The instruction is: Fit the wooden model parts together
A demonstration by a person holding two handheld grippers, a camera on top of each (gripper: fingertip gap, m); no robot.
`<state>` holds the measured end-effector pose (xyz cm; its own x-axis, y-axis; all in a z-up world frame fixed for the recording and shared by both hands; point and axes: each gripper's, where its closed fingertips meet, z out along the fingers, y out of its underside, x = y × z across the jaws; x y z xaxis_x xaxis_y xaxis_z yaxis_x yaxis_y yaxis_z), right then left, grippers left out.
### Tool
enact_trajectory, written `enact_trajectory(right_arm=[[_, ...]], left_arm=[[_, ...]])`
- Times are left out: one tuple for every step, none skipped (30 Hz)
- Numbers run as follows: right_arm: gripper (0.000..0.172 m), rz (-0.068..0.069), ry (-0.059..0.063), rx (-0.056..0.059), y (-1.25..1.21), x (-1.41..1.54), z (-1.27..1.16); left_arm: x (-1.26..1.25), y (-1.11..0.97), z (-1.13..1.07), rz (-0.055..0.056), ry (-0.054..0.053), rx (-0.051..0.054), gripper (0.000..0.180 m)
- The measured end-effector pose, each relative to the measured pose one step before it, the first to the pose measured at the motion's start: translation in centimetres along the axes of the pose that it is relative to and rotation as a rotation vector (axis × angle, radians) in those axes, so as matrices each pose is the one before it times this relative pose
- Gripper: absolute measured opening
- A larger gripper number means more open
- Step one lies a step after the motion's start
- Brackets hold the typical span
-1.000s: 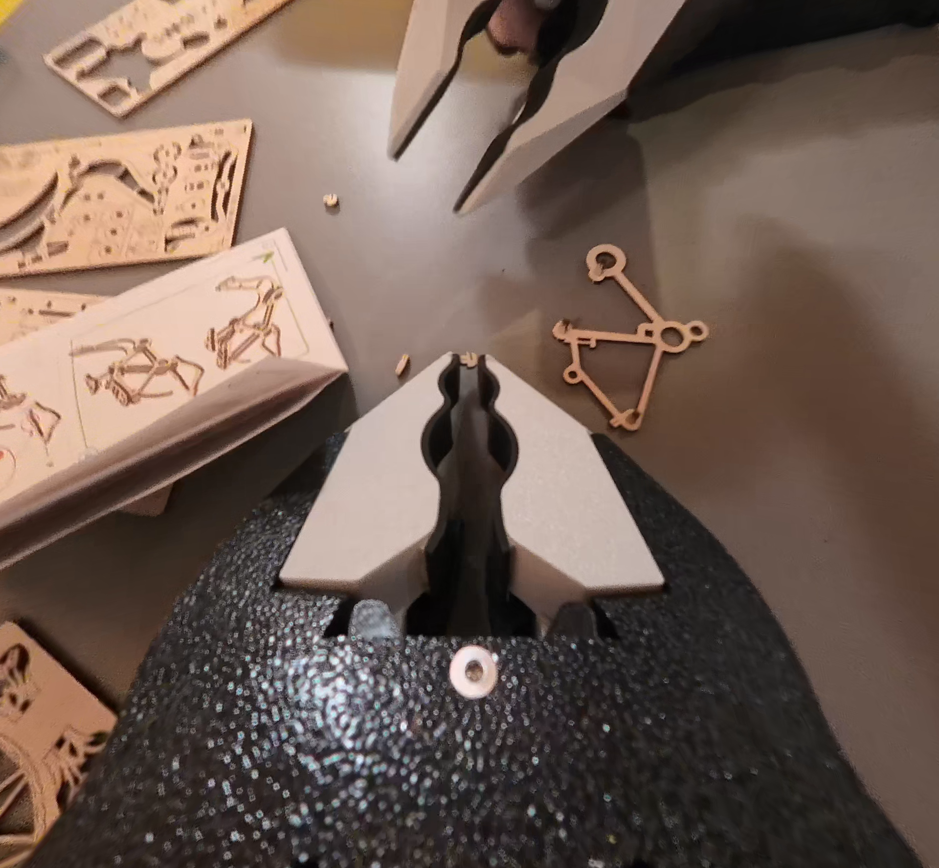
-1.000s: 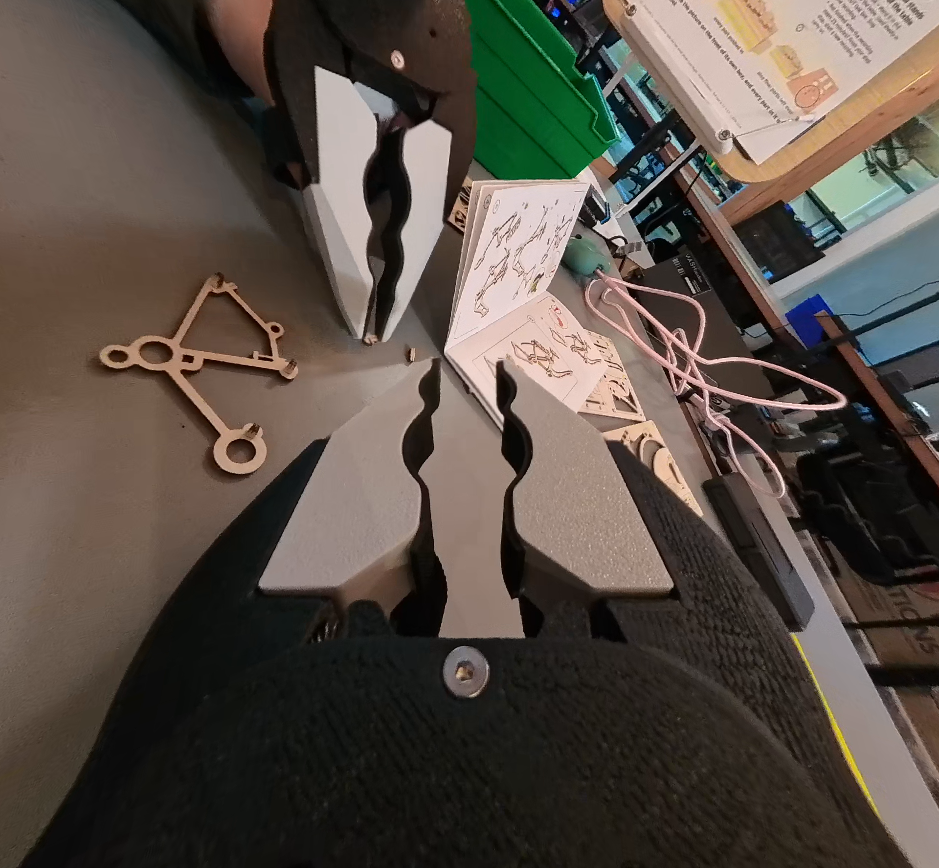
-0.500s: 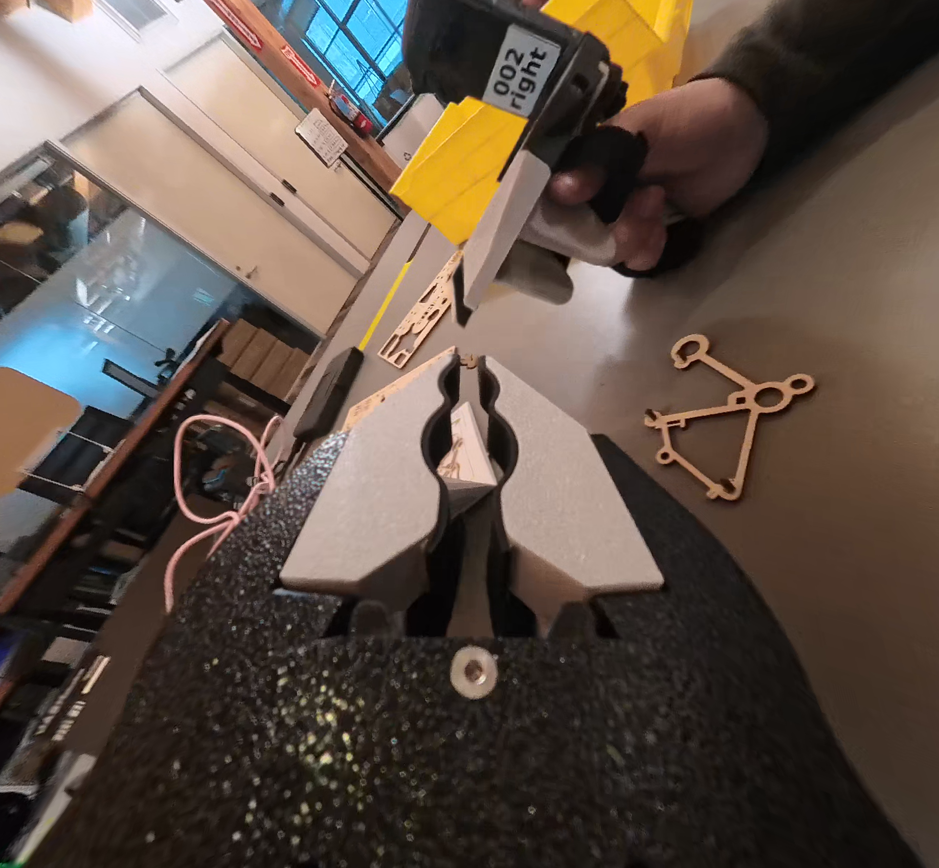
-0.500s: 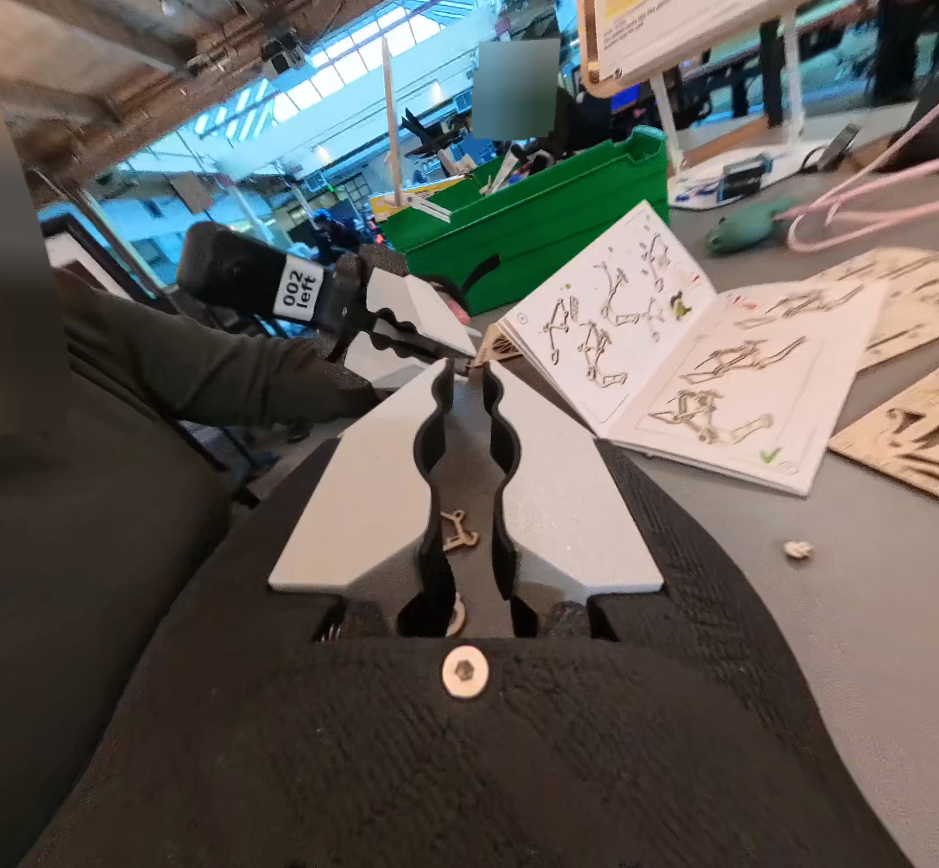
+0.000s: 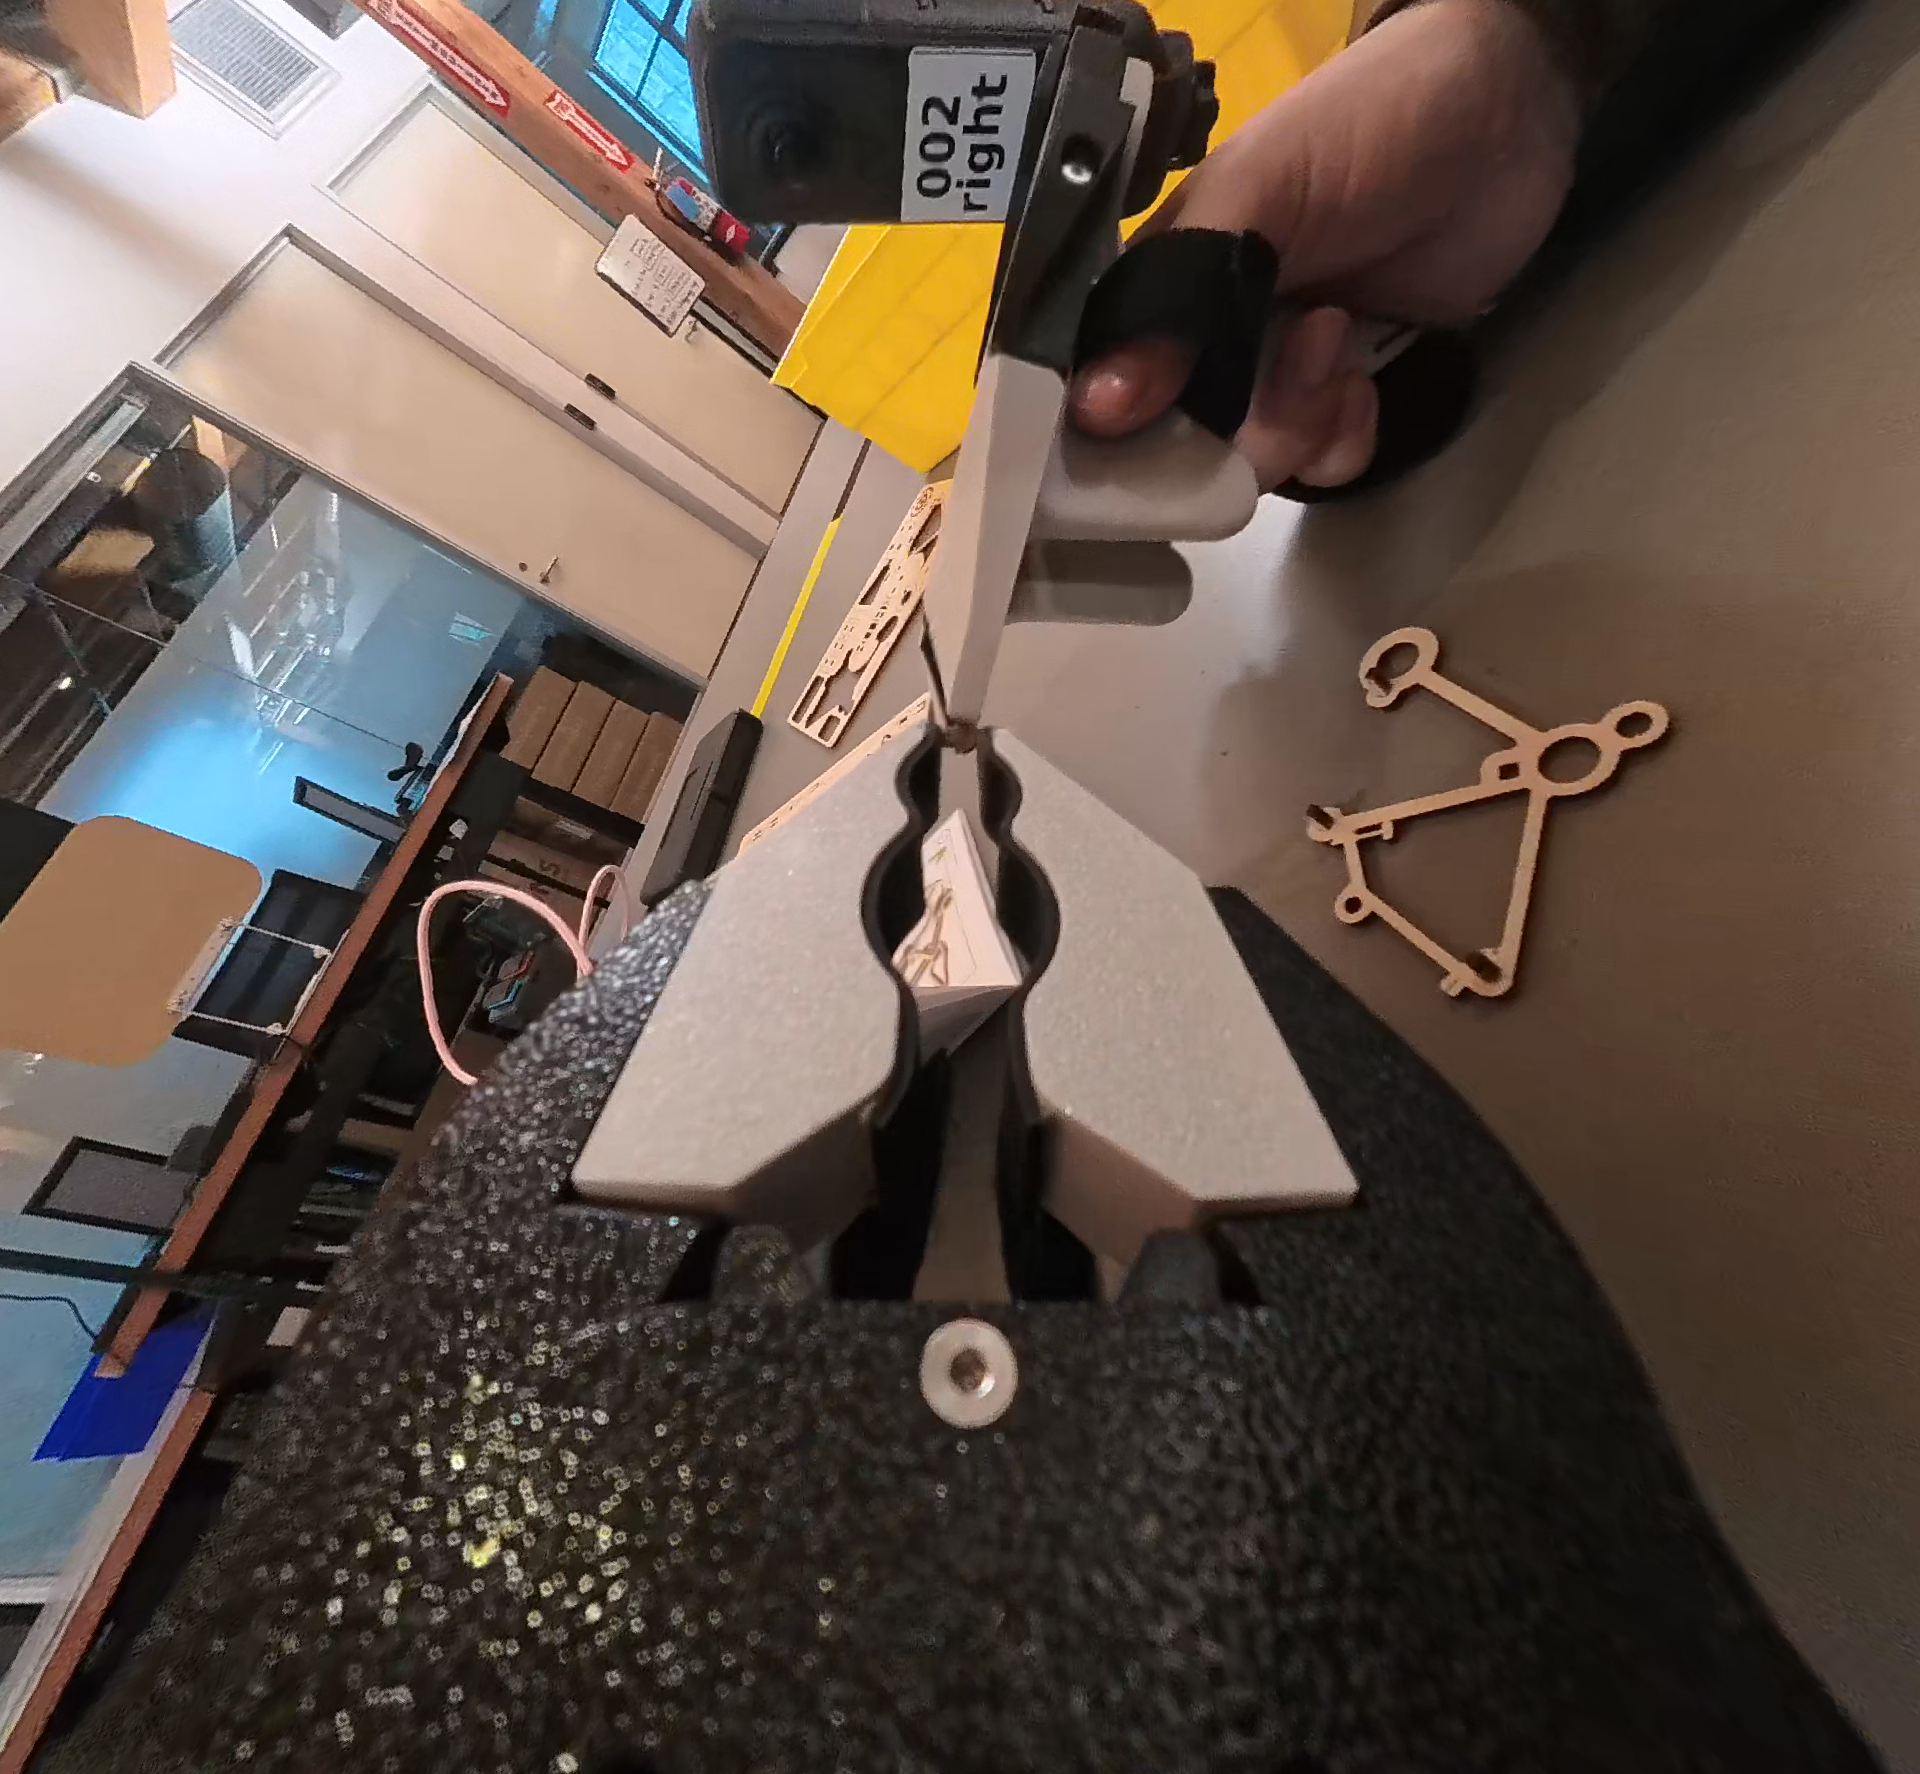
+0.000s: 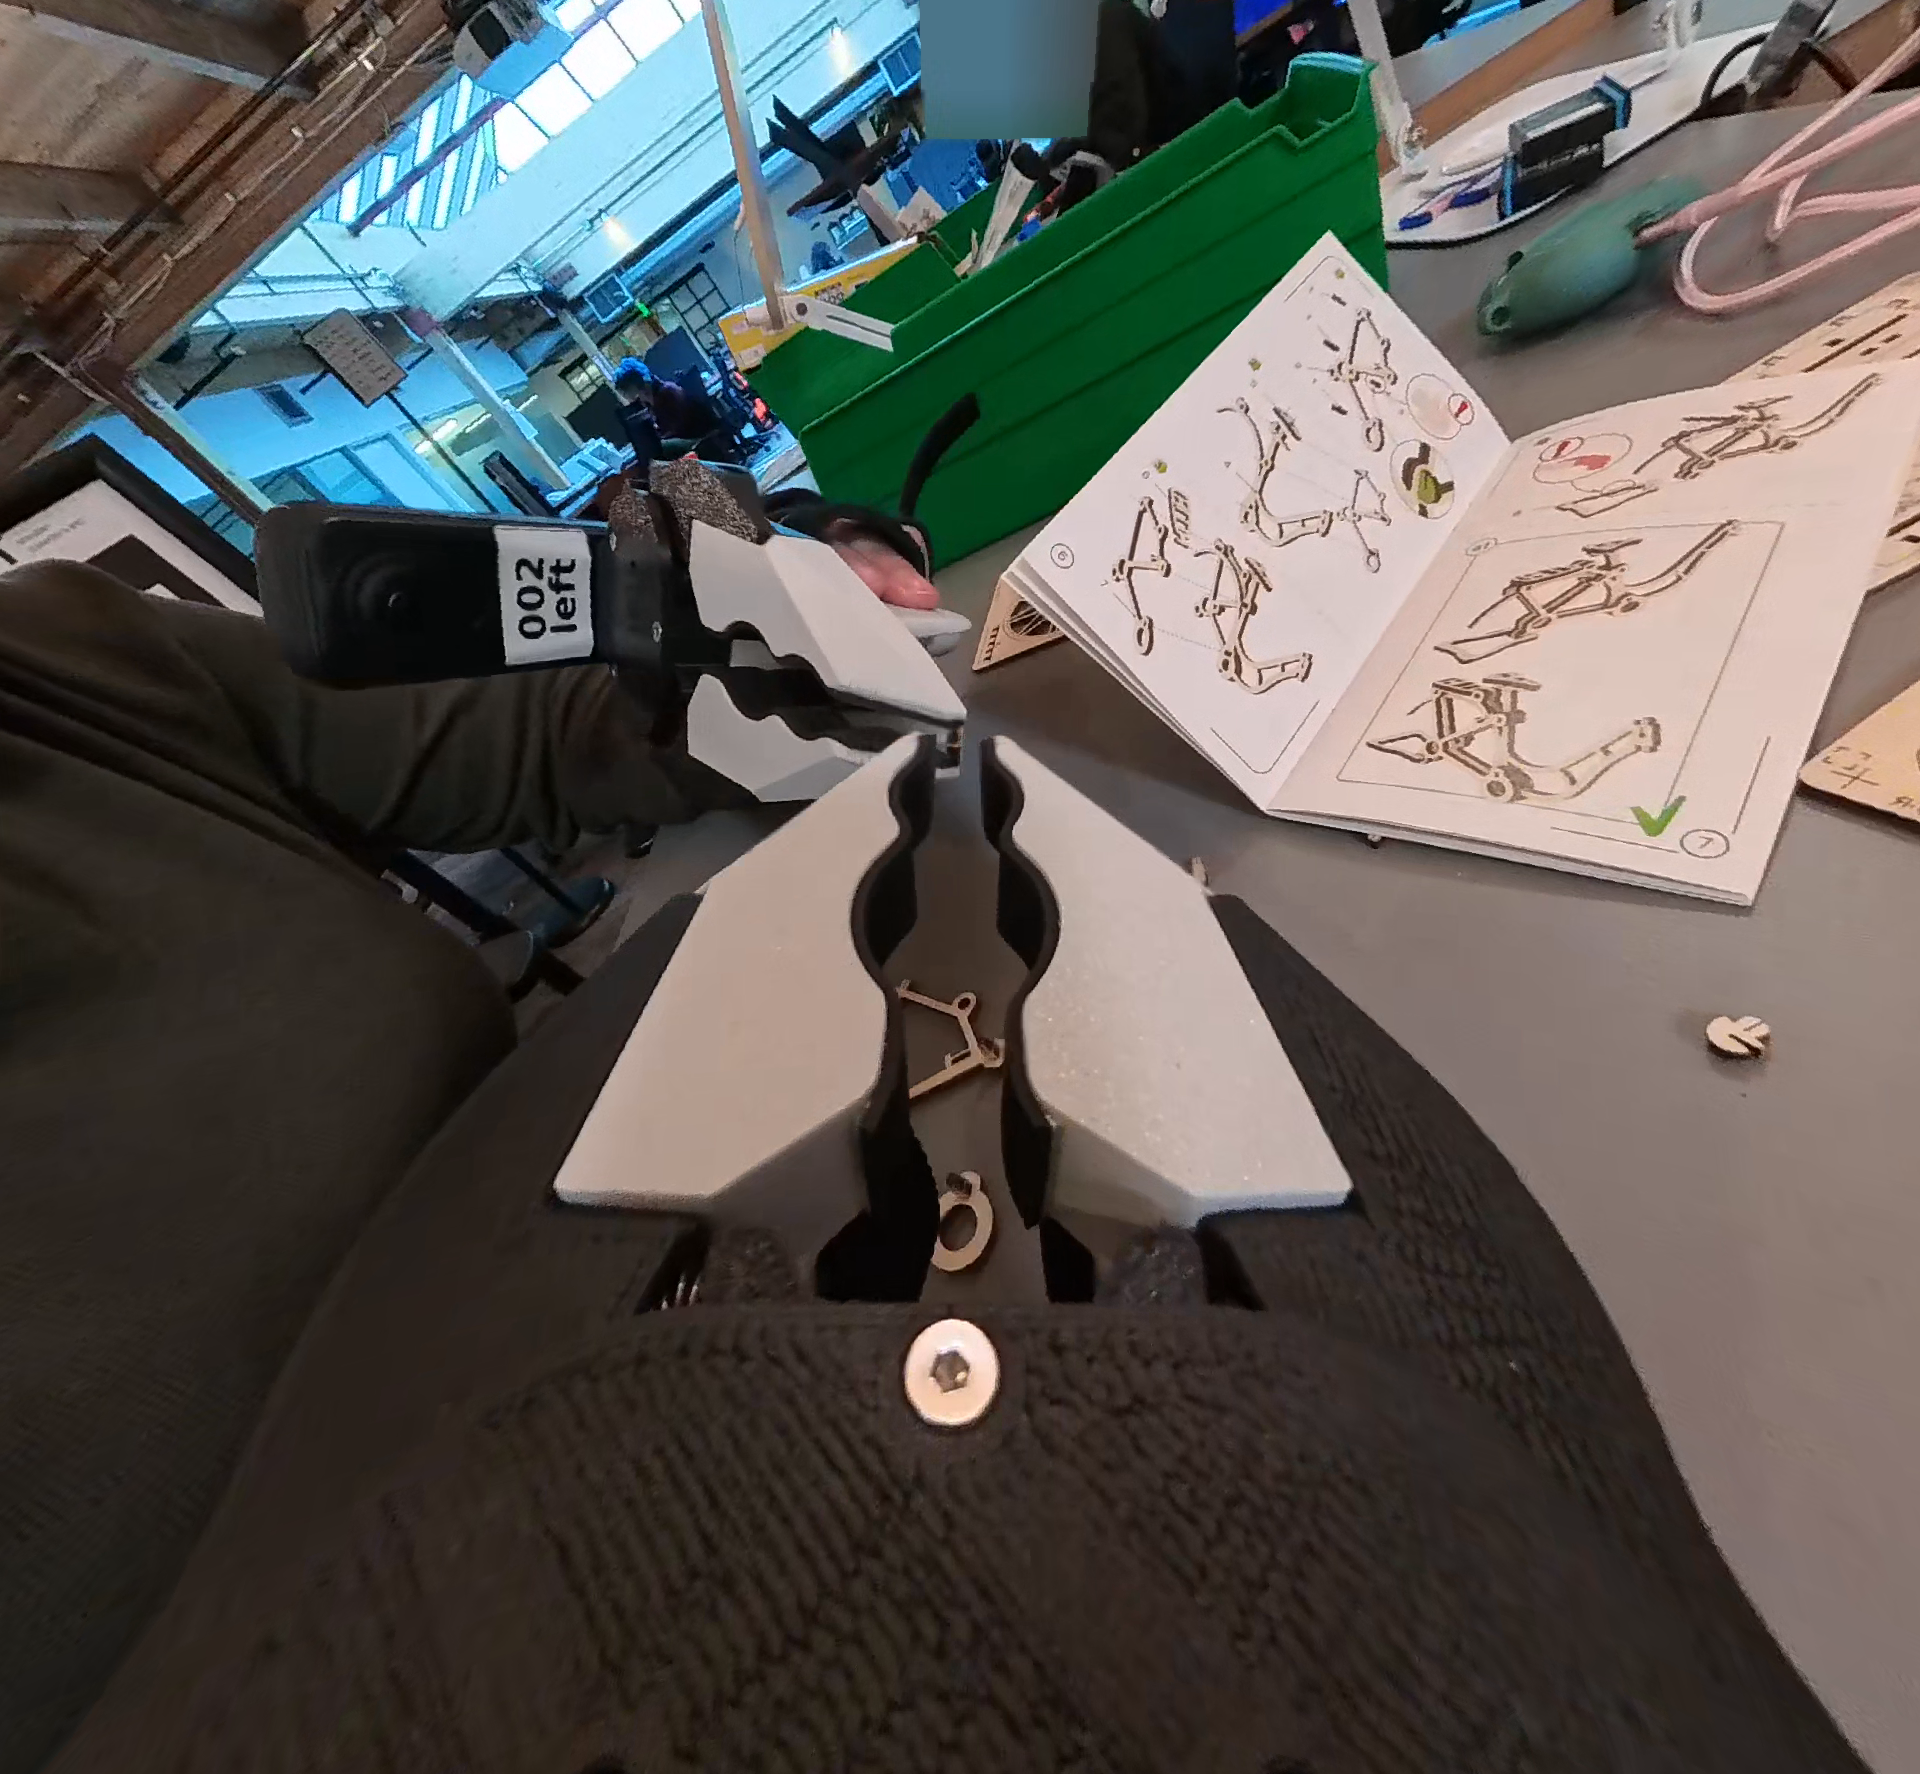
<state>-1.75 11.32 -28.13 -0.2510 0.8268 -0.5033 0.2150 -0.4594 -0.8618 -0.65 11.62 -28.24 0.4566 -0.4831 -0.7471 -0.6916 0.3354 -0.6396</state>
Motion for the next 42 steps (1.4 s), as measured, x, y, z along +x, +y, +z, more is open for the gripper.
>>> enact_trajectory(right_arm=[[0.005,0.0038,-0.0028,-0.0045,0.061,-0.012,0.017],[0.004,0.0002,-0.0023,-0.0024,0.026,-0.027,0.012],[0.002,-0.0022,-0.0016,-0.0001,0.009,-0.039,-0.001],[0.002,-0.0011,0.0001,0.0006,-0.01,-0.006,-0.003],[0.001,0.0006,-0.0009,0.0003,0.002,-0.006,-0.01],[0.001,0.0011,-0.0018,0.0002,-0.003,-0.012,-0.005],[0.001,0.0014,-0.0011,-0.0009,0.009,0.0,-0.003],[0.001,0.0,0.0007,-0.0008,0.013,0.004,0.007],[0.001,-0.0023,0.0022,-0.0003,0.009,0.017,0.008],[0.001,-0.0034,0.002,-0.0013,0.028,-0.008,0.01],[0.001,-0.0038,-0.0001,-0.0027,0.035,-0.035,0.018],[0.001,-0.0041,-0.0021,-0.0028,0.031,-0.053,0.014],[0.001,-0.0053,-0.0021,-0.0019,0.028,-0.058,0.005],[0.001,-0.0065,-0.0009,-0.002,0.013,-0.044,-0.007],[0.001,-0.0066,-0.0005,-0.0024,0.016,-0.032,-0.022],[0.001,-0.0048,-0.001,-0.0023,0.021,-0.022,-0.017],[0.001,-0.003,-0.0019,-0.0016,0.014,-0.029,-0.028],[0.001,-0.0023,-0.0049,0.0006,-0.017,-0.054,-0.019],[0.001,-0.0025,-0.006,0.003,-0.037,-0.087,-0.036],[0.001,-0.0045,-0.0027,0.005,-0.066,-0.046,-0.037],[0.001,-0.0069,-0.004,0.0061,-0.094,-0.064,-0.05],[0.001,-0.0088,-0.0049,0.0048,-0.079,-0.084,-0.052],[0.001,-0.0086,-0.0021,0.002,-0.044,-0.04,-0.052],[0.001,-0.0101,-0.0005,0.0009,-0.046,-0.023,-0.048],[0.001,-0.0147,-0.0032,0.0017,-0.05,-0.087,-0.053],[0.0,-0.0188,0.0015,-0.0003,-0.038,-0.039,-0.053],[0.0,-0.0229,0.005,-0.0036,-0.008,-0.012,-0.051],[0.0,-0.0276,0.003,-0.0043,0.0,-0.068,-0.046],[0.0,-0.0297,0.0026,-0.0046,-0.001,-0.096,-0.036],[0.0,-0.0288,0.0031,-0.0033,-0.017,-0.094,-0.037],[0.0,-0.0282,0.0026,-0.0016,-0.041,-0.098,-0.048],[0.0,-0.0253,0.002,-0.0009,-0.04,-0.086,-0.043],[0.0,-0.0176,0.0006,-0.0007,-0.021,-0.063,-0.039],[0.0,-0.0106,-0.0069,0.0035,-0.06,-0.131,-0.025],[0.0,-0.0069,-0.0116,0.0083,-0.114,-0.183,-0.036],[0.0,-0.0024,-0.0052,0.0053,-0.069,-0.068,-0.022],[0.0,-0.0006,-0.0049,0.0036,-0.051,-0.051,-0.023],[0.0,-0.0005,-0.0081,0.0028,-0.041,-0.093,-0.02],[0.0,-0.0008,-0.0055,0.0013,-0.02,-0.061,-0.017],[0.0,-0.0024,-0.0014,0.0006,-0.015,-0.018,-0.002],[0.0,-0.0044,-0.0015,0.0007,-0.017,-0.051,-0.004],[0.0,-0.0035,0.0006,-0.0012,0.014,-0.006,0.007]], left_arm=[[-0.022,0.043,0.016,0.0032,-0.0016,-0.0037,0.004],[0.028,0.025,0.009,0.0024,0.0006,-0.0019,0.004],[0.029,0.005,0.009,0.0031,0.0007,-0.0007,0.004],[0.018,-0.03,-0.005,0.0027,0.0005,0.0009,0.004],[0.017,-0.027,-0.019,0.002,-0.0001,0.0009,0.004],[0.004,-0.017,-0.009,0.0012,-0.0001,0.0003,0.004],[0.012,0.006,0.004,0.001,0.0005,-0.0005,0.004],[0.012,0.01,0.0,0.0005,0.0005,-0.0003,0.004],[0.01,0.015,-0.002,-0.001,0.0012,0.0002,0.004],[0.013,0.005,-0.011,-0.0018,0.0027,0.001,0.004],[0.044,0.0,-0.035,-0.0027,0.0047,0.0023,0.004],[0.025,-0.037,-0.046,-0.0044,0.0045,0.0044,0.005],[0.022,-0.034,-0.035,-0.0058,0.0036,0.0053,0.005],[0.021,-0.033,-0.023,-0.0057,0.0034,0.0044,0.005],[0.04,-0.026,-0.009,-0.0042,0.0034,0.0034,0.005],[0.026,-0.035,0.0,-0.0035,0.0021,0.003,0.006],[0.017,-0.018,0.001,-0.0038,0.0018,0.0035,0.006],[0.008,-0.071,-0.013,-0.0063,0.0015,0.0077,0.007],[0.003,-0.117,-0.063,-0.0105,0.0043,0.0127,0.007],[-0.113,-0.137,-0.106,-0.0187,0.0013,0.0131,0.008],[-0.362,-0.172,-0.146,-0.0243,-0.0125,0.0146,0.015],[-0.395,-0.175,-0.167,-0.0237,-0.0119,0.0157,0.021],[-0.315,-0.13,-0.166,-0.0224,-0.0065,0.0142,0.023],[-0.239,-0.108,-0.171,-0.0204,-0.0022,0.0136,0.025],[-0.129,-0.081,-0.133,-0.0197,0.0031,0.0125,0.025],[-0.058,-0.074,-0.083,-0.0209,0.0068,0.0109,0.025],[0.065,-0.116,-0.056,-0.0232,0.0141,0.0118,0.025],[0.106,-0.105,-0.022,-0.0284,0.0161,0.0112,0.024],[0.112,-0.113,0.017,-0.0432,0.0178,0.0101,0.022],[0.147,-0.125,0.044,-0.0652,0.0236,0.0078,0.02],[0.258,-0.079,0.081,-0.0735,0.0358,0.0063,0.018],[0.283,0.043,0.097,-0.0684,0.0384,0.001,0.016],[0.202,0.141,0.089,-0.0527,0.0302,-0.0037,0.014],[0.078,0.214,0.073,-0.0339,0.0176,-0.007,0.012],[-0.065,0.225,0.064,-0.0192,0.0042,-0.0084,0.011],[-0.038,0.195,0.057,-0.0078,0.0008,-0.0084,0.01],[0.089,0.086,0.053,-0.0013,0.0057,-0.0034,0.009],[0.126,-0.026,0.039,0.0013,0.0056,0.0021,0.009],[0.142,-0.063,0.033,0.0019,0.0045,0.0037,0.008],[0.157,-0.058,0.043,0.0015,0.0059,0.004,0.008],[0.177,-0.049,0.045,-0.0002,0.007,0.0035,0.007],[0.145,-0.023,0.044,-0.0016,0.0064,0.0028,0.007]])
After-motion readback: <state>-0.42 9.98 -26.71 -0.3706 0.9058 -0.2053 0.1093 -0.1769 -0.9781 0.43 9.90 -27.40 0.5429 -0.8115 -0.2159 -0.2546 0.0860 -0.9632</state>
